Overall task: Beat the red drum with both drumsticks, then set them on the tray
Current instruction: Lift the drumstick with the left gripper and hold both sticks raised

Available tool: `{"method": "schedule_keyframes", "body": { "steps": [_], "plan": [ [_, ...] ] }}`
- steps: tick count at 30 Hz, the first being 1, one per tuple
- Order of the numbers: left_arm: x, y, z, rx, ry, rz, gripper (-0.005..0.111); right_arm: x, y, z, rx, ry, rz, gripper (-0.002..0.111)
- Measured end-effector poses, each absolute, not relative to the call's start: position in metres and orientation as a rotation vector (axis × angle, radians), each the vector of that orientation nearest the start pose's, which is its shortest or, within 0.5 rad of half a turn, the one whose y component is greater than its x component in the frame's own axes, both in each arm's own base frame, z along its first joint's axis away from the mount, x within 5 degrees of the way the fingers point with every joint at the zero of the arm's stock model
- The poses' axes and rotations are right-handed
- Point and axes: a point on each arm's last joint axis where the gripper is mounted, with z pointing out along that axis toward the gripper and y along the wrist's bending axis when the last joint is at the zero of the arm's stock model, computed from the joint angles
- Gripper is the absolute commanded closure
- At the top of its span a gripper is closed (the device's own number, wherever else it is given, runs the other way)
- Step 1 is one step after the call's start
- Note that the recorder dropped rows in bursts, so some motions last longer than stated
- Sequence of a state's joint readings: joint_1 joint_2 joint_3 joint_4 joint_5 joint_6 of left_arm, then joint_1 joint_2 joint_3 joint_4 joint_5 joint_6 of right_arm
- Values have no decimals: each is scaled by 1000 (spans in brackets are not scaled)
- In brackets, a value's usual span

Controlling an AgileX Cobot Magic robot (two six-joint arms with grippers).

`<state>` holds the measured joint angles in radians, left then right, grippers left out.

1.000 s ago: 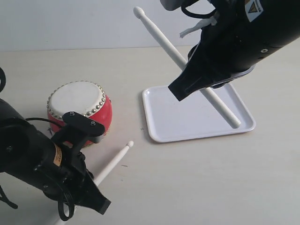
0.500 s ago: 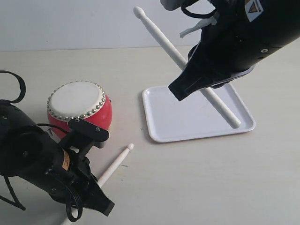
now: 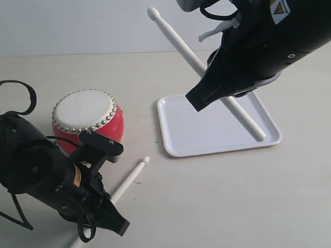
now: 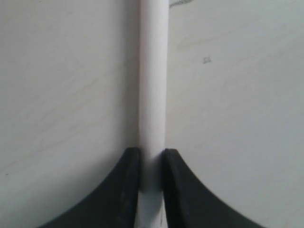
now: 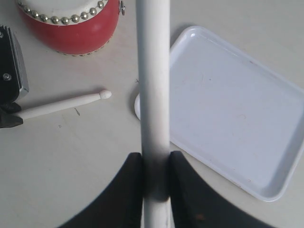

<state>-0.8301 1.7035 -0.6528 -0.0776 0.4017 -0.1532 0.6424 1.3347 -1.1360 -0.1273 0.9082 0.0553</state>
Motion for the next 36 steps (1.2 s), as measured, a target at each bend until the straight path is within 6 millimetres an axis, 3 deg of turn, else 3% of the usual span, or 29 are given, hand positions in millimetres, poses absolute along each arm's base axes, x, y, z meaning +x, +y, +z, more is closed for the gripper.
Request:
{"method": "schedule_keyframes", "body": {
  "steps": [10,17,24,27,36],
  "plan": [
    [170,-191,115,890,2843,-190,106,222,155,324,-809,2452,101,108],
    [170,-190,112,895,2857,-179,84,222,155,324,-809,2452,101,108],
    [170,-191,106,900,2887,-157,86,222,155,323,-810,2457,98,108],
    [171,-191,106,901,2889,-155,106,222,155,323,-810,2457,98,108],
    [171,-191,106,927,2880,-154,107,222,155,323,-810,2457,98,108]
  ]
}}
